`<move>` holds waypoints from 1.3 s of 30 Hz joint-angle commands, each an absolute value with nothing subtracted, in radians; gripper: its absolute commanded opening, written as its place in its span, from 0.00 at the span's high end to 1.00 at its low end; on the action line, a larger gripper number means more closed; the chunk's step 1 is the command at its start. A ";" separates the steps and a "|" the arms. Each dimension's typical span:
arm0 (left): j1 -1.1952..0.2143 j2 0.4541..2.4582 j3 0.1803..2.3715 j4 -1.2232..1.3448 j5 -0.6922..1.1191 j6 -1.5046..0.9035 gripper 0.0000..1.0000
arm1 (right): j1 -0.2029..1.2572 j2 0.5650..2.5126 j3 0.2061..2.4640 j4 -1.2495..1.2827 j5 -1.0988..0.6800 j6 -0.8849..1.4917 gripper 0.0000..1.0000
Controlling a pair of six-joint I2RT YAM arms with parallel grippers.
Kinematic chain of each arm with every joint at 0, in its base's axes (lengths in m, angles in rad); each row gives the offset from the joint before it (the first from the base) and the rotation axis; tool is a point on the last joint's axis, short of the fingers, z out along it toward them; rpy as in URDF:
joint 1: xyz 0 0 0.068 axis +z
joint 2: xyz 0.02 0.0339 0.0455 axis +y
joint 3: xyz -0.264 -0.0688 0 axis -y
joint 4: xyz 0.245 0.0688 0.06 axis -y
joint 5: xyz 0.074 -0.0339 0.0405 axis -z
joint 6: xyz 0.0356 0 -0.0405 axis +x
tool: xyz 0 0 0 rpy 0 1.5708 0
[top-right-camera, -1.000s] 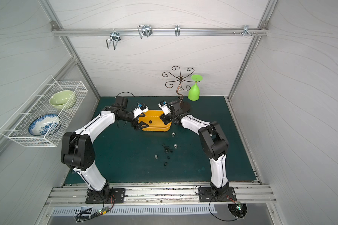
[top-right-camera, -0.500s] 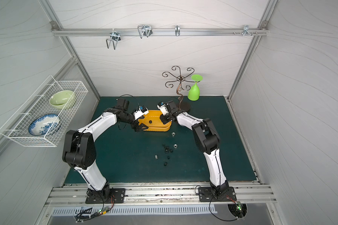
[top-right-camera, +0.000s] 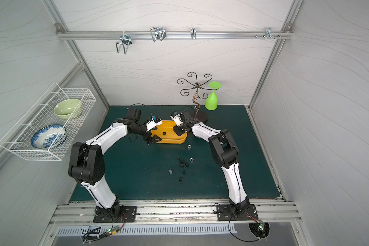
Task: Put the nuts on the desktop into the storage box
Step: Place the nut in the storage box, then pick up the nut from the center of the board.
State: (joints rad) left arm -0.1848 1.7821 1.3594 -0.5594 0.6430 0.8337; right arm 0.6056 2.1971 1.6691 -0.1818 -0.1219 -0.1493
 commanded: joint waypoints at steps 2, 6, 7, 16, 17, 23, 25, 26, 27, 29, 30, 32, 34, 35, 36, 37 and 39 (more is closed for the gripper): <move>-0.190 1.783 1.369 -0.544 0.641 0.836 0.01 | 0.612 2.126 1.666 -0.207 -0.157 -0.132 0.57; -0.186 1.753 1.362 -0.550 0.643 0.821 0.01 | 0.622 2.047 1.627 -0.197 -0.172 -0.106 0.55; -0.184 1.742 1.359 -0.553 0.648 0.819 0.01 | 0.626 2.028 1.614 -0.194 -0.177 -0.104 0.54; -0.158 1.606 1.288 -0.499 0.671 0.751 0.01 | 0.682 1.885 1.477 -0.179 -0.167 -0.082 0.51; -0.148 1.591 1.277 -0.487 0.677 0.735 0.01 | 0.689 1.865 1.454 -0.175 -0.156 -0.077 0.51; -0.088 1.527 1.243 -0.394 0.649 0.553 0.01 | 0.718 1.735 1.306 -0.164 -0.117 -0.034 0.49; -0.079 1.523 1.252 -0.388 0.587 0.473 0.02 | 0.726 1.686 1.249 -0.162 -0.106 -0.023 0.48; -0.078 1.524 1.267 -0.409 0.558 0.457 0.01 | 0.730 1.657 1.215 -0.162 -0.100 -0.023 0.47; -0.079 1.528 1.283 -0.431 0.544 0.455 0.01 | 0.733 1.630 1.187 -0.165 -0.090 -0.021 0.46; -0.079 1.534 1.311 -0.475 0.509 0.422 0.01 | 0.742 1.569 1.114 -0.181 -0.070 -0.017 0.42; -0.078 1.535 1.319 -0.492 0.502 0.406 0.02 | 0.745 1.539 1.086 -0.193 -0.060 -0.017 0.40; -0.078 1.537 1.333 -0.541 0.516 0.421 0.01 | 0.754 1.461 1.028 -0.237 -0.015 -0.017 0.25; -0.079 1.534 1.336 -0.567 0.540 0.411 0.01 | 0.759 1.387 0.982 -0.287 0.027 -0.019 0.01; -0.078 1.533 1.335 -0.571 0.556 0.398 0.01 | 0.759 1.345 0.966 -0.322 0.060 -0.020 0.01; -0.079 1.534 1.336 -0.576 0.578 0.392 0.01 | 0.759 1.311 0.953 -0.352 0.089 -0.016 0.01; -0.081 1.533 1.334 -0.578 0.599 0.384 0.01 | 0.759 1.271 0.940 -0.382 0.129 -0.007 0.01; -0.101 1.529 1.329 -0.569 0.607 0.358 0.01 | 0.759 1.196 0.921 -0.430 0.167 0.017 0.01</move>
State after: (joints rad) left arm -0.0818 1.5398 1.2961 -0.5541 0.5598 0.4084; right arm 0.7551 1.2736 0.9363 -0.3237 0.0650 -0.0151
